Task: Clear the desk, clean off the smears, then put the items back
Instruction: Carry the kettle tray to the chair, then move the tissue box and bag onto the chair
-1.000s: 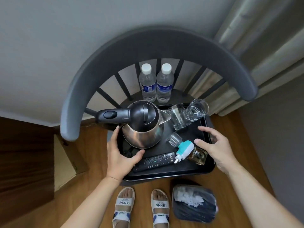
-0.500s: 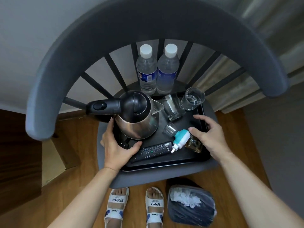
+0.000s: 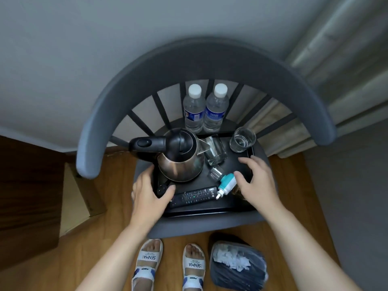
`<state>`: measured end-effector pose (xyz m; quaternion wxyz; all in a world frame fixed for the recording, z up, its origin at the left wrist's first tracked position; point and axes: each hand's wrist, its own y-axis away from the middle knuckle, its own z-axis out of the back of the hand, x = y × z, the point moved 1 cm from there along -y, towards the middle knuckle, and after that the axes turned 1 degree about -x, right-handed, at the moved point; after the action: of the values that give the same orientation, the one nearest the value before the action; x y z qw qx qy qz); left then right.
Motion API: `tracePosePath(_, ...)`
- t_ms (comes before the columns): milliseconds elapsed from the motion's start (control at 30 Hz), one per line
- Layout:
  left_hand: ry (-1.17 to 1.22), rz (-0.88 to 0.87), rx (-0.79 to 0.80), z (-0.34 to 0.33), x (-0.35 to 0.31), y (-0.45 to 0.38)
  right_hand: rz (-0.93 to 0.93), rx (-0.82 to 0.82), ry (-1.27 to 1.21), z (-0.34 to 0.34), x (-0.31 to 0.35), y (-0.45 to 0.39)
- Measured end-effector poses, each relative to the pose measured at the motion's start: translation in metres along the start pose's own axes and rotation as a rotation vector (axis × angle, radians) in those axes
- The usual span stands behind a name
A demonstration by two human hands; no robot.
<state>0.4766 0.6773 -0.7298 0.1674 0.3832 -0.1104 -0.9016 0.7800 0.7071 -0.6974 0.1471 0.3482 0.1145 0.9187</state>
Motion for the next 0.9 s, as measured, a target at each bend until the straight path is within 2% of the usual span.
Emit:
tracePosePath(133, -0.036, 0.021, 0.122, 0.037, -0.019, 0.025, 0.122, 0.053, 0.018, 0.017, 0.044, 0.025)
tracePosePath(333, -0.132, -0.078, 0.16, 0.122, -0.075, 0.066, 0.335, 0.105, 0.047, 0.044, 0.144, 0.074)
tracePosePath(600, -0.277, -0.124, -0.056, 0.265, -0.119, 0.147, 0.604, 0.187, 0.293, 0.082, 0.283, 0.155)
tracePosePath(900, -0.377, -0.004, -0.283, 0.435, -0.076, 0.257, 0.841, 0.337, 0.464, 0.059, 0.412, 0.265)
